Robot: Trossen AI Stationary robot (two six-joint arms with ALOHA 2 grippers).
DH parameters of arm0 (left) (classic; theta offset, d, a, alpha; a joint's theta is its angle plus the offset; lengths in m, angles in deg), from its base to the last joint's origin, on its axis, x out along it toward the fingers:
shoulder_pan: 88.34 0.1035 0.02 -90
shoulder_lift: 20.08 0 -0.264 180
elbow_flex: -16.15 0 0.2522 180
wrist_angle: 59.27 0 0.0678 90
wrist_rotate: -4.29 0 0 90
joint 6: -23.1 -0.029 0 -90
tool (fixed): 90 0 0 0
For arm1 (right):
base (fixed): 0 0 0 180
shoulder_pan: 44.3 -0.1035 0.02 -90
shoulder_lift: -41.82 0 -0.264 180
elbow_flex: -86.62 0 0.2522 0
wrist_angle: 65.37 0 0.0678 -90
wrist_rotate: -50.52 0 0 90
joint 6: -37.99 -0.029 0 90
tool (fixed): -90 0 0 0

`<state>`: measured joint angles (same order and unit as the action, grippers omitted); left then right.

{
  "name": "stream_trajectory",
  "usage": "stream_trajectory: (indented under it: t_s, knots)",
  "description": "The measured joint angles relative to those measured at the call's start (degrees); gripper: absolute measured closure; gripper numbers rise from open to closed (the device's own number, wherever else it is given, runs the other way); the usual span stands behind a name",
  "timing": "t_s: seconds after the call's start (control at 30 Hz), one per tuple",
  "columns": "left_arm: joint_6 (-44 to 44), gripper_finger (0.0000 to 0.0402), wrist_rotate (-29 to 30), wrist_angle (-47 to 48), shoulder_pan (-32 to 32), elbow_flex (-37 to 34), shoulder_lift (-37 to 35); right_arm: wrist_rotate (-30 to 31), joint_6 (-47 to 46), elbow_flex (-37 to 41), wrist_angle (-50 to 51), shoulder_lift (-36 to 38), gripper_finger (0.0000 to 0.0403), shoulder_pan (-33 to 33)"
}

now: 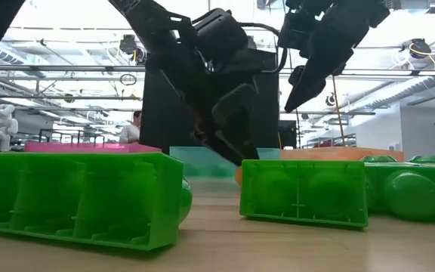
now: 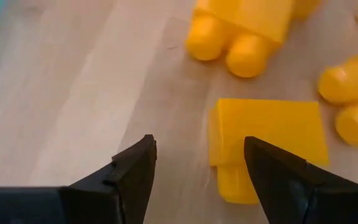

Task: Sort blocks
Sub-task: Put the yellow game piece into the orange bin

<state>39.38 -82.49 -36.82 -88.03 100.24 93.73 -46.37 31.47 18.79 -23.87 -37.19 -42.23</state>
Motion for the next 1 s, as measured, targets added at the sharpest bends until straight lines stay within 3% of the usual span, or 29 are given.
stream_trajectory:
  t_s: [0.33,0.5,0.6,0.83,1.0]
  knots:
    - [15.1,0.0155,14.4,0.5,3.5,-1.1,0.0,4.5,-0.5,0.0,-0.4,-0.1,0.0066,-1.1]
    - [26.6,0.0155,13.6,0.9,6.6,-1.2,0.1,16.5,-5.6,0.0,-1.8,-0.1,0.0066,-1.1]
    - [29.1,0.0155,13.5,0.5,7.0,-1.2,0.1,21.1,-5.6,0.0,-4.2,-0.6,0.0066,-1.0]
    - [29.5,0.0156,10.3,-2.0,7.6,-1.3,-0.1,18.6,-2.4,6.6,-18.7,-2.2,0.0066,-1.1]
    - [29.5,0.0156,8.7,-1.8,7.6,-1.3,-0.8,23.8,-4.0,10.8,-20.4,-2.2,0.0066,-1.0]
